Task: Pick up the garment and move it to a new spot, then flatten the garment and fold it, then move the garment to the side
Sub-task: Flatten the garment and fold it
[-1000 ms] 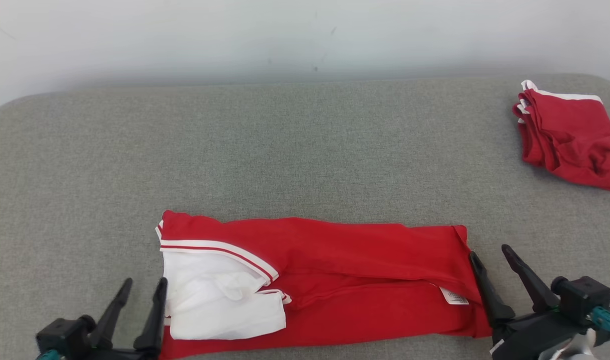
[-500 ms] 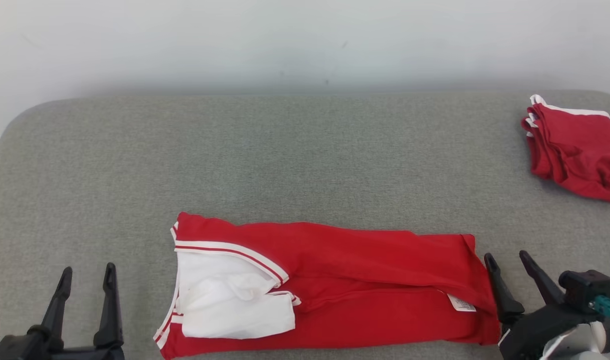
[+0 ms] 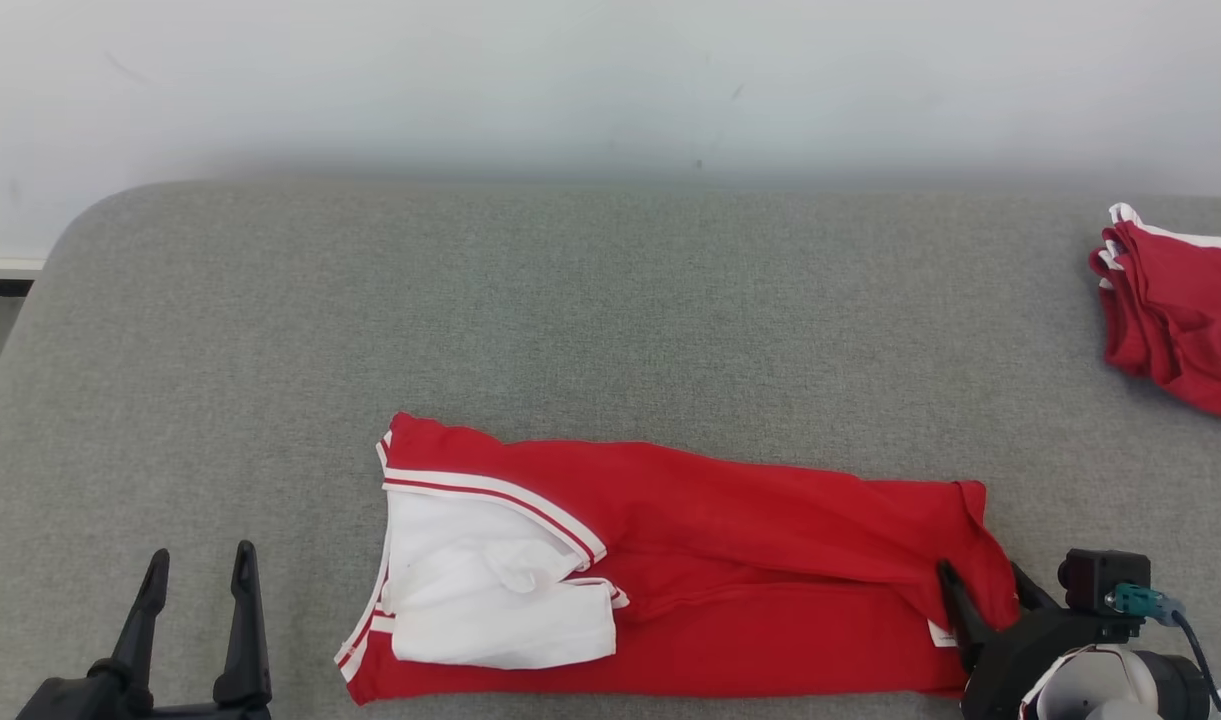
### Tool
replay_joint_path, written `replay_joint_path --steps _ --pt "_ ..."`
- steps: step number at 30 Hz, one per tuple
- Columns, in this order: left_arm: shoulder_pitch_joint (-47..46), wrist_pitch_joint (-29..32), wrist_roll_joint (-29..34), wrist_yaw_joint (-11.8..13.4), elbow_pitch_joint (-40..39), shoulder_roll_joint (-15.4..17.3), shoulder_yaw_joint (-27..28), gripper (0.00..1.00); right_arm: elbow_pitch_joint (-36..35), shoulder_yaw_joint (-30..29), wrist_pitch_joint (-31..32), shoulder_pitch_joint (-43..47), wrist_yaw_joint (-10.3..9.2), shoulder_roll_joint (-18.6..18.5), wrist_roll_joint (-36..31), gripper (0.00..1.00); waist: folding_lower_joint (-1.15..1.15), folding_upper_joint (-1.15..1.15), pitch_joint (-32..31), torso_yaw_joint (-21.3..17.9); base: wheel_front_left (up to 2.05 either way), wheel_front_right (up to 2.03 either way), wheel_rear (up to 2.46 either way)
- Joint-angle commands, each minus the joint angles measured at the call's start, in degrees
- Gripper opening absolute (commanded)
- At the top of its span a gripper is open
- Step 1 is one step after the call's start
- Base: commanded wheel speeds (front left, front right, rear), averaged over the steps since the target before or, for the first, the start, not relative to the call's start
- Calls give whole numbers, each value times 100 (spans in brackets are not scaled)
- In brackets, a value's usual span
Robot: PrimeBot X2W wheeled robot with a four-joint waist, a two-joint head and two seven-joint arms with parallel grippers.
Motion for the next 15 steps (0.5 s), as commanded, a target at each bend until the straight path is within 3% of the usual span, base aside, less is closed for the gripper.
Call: replay_joint_path --steps 1,4,5,6,7,15 --pt "-41 -18 15 -3 13 -1 -11 100 145 11 3 -55 -15 24 -48 100 -1 -1 -22 24 0 0 0" --pt "-25 -18 -18 0 20 24 -21 100 519 97 42 -66 -15 72 -13 100 -1 -1 -52 45 0 0 0" --pt "-12 -18 -31 0 20 29 -25 100 585 154 31 -68 -15 99 10 82 -1 -1 -62 48 0 0 0" --pt "5 -18 -40 -1 18 39 -22 100 617 205 -10 -79 -15 107 30 10 -1 -1 -72 48 0 0 0" --pt "24 -18 -46 -1 12 47 -16 100 639 263 -53 -95 -15 119 79 0 -1 -1 -79 44 0 0 0" --pt "128 -18 -35 -1 -23 77 0 100 778 253 -327 -344 -17 -215 399 0 -1 -1 -158 -90 0 0 0"
